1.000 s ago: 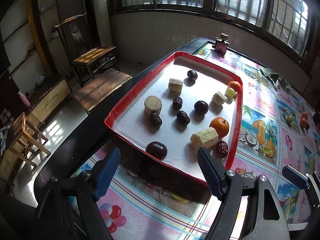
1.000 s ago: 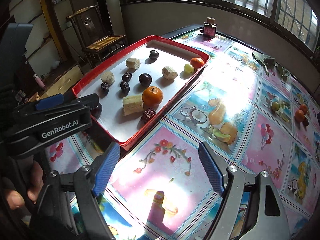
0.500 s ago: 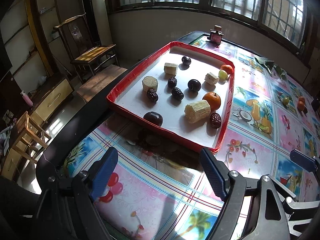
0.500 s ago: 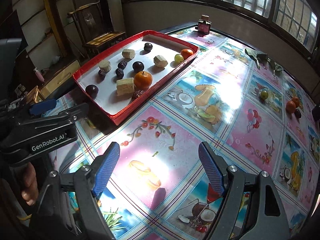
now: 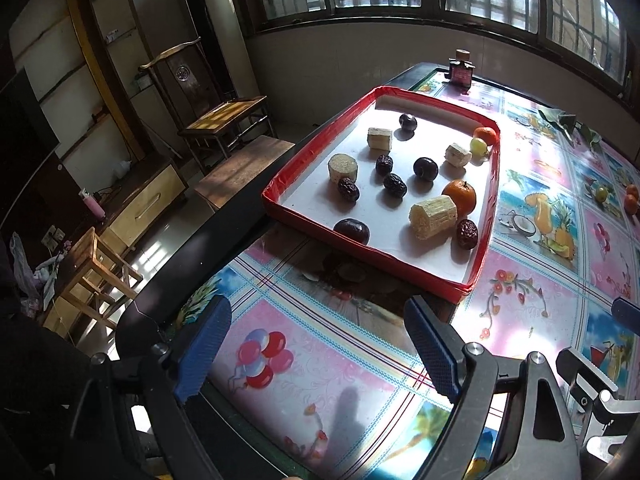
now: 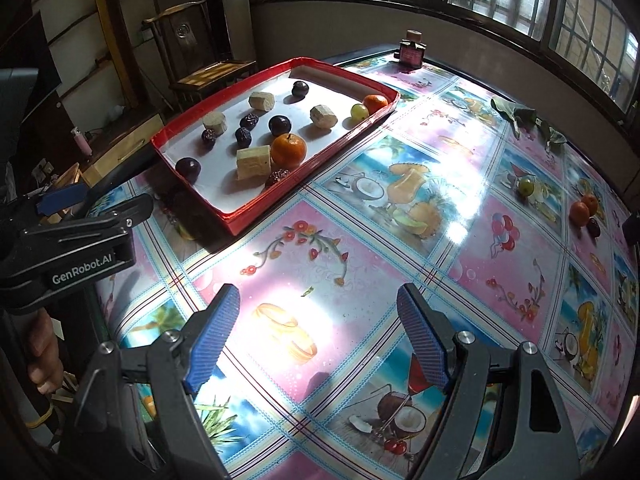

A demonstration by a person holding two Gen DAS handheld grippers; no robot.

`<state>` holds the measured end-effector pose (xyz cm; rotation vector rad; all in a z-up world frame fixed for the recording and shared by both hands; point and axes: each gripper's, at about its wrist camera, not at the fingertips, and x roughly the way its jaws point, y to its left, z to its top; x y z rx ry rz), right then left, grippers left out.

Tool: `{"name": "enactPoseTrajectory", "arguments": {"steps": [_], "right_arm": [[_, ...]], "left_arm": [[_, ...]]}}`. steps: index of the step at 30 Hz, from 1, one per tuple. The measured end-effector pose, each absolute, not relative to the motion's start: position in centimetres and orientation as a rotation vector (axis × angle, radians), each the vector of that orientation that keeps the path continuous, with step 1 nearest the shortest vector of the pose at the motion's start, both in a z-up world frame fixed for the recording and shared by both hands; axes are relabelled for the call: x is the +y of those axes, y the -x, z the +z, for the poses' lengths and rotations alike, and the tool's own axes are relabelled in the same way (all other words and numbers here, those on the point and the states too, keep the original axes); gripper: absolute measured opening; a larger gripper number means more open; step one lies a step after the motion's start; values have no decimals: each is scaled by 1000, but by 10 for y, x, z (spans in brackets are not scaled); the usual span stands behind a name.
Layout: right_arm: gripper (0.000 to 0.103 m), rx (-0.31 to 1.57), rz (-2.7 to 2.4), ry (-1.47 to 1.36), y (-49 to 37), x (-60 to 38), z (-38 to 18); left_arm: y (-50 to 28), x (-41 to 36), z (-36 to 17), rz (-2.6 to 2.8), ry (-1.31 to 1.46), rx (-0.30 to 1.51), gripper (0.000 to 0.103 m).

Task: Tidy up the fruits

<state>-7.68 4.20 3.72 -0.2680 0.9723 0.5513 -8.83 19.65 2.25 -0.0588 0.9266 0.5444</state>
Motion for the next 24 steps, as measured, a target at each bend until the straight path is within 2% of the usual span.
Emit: {"name": "enactPoseTrajectory", "arguments": {"steps": [11,24], "right_arm": [[81,984,541,275,72,44,33],[81,996,534,272,67,46,30]], "left_arm": [[82,200,14,437,185,999,88],[75,195,19,417,190,966,88]]}}
